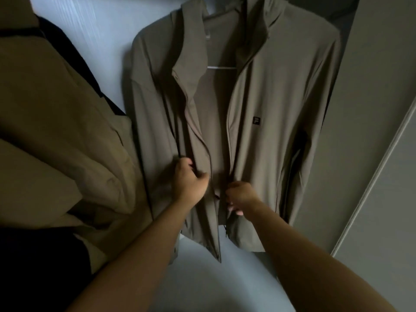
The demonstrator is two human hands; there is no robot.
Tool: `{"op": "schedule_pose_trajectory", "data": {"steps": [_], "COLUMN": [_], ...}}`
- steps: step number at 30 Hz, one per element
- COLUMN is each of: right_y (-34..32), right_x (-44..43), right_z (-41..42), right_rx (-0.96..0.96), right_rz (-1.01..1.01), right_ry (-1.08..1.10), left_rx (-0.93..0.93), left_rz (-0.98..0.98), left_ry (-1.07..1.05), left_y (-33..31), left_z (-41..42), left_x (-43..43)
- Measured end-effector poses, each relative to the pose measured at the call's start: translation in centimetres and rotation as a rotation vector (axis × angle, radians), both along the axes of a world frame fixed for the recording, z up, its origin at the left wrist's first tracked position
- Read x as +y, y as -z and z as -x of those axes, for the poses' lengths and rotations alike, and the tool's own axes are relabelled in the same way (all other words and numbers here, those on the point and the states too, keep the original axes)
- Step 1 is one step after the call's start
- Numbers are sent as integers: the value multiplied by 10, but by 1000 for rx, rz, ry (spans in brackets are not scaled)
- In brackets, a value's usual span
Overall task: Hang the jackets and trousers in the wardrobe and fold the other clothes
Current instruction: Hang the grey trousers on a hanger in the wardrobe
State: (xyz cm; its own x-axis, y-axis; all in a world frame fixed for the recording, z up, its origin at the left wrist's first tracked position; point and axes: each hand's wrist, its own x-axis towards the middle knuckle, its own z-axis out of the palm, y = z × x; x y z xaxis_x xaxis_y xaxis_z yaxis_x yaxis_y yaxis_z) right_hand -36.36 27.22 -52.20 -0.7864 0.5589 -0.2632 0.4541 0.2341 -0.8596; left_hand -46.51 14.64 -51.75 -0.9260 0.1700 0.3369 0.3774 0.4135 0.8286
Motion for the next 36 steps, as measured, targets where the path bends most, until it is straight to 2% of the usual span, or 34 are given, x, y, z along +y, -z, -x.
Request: {"op": "schedule_pose_trajectory", "data": {"steps": [4, 7, 10, 12, 16, 18, 20, 22, 28, 36], "right_y": [54, 90, 125, 149, 198, 216, 228, 238, 257, 260], "right_x": [-3, -8, -11, -14, -19, -16, -13, -9, -7, -23], "right_z": [-5, -10, -10, -10, -8, -6, -8, -12, -25, -53], "right_rx": [-173, -234, -312, -265, 79, 127, 219, 305, 361, 140], "right_rz": [232, 489, 743, 909, 1210, 1188, 1188, 1193, 1129, 970], "right_ry": [111, 200, 297, 386, 602, 778, 900, 979, 1009, 807], "left_rx": [-261, -519, -666, -753, -1147, -1338, -1522, -1624, -1637, -1548], "left_rz": [81, 76, 192, 257, 152, 68, -109, -285, -490, -376], "left_ry": [129, 250, 283, 252, 167, 187, 161, 158, 302, 361], "left_y": [77, 124, 162, 183, 222, 240, 257, 269, 279, 293], "left_z": [-7, -9, 0, 6, 9, 14, 16, 16, 1, -22], "left_x": [-7, -14, -18, -16, -19, -24, -27, -24, 4, -7]}}
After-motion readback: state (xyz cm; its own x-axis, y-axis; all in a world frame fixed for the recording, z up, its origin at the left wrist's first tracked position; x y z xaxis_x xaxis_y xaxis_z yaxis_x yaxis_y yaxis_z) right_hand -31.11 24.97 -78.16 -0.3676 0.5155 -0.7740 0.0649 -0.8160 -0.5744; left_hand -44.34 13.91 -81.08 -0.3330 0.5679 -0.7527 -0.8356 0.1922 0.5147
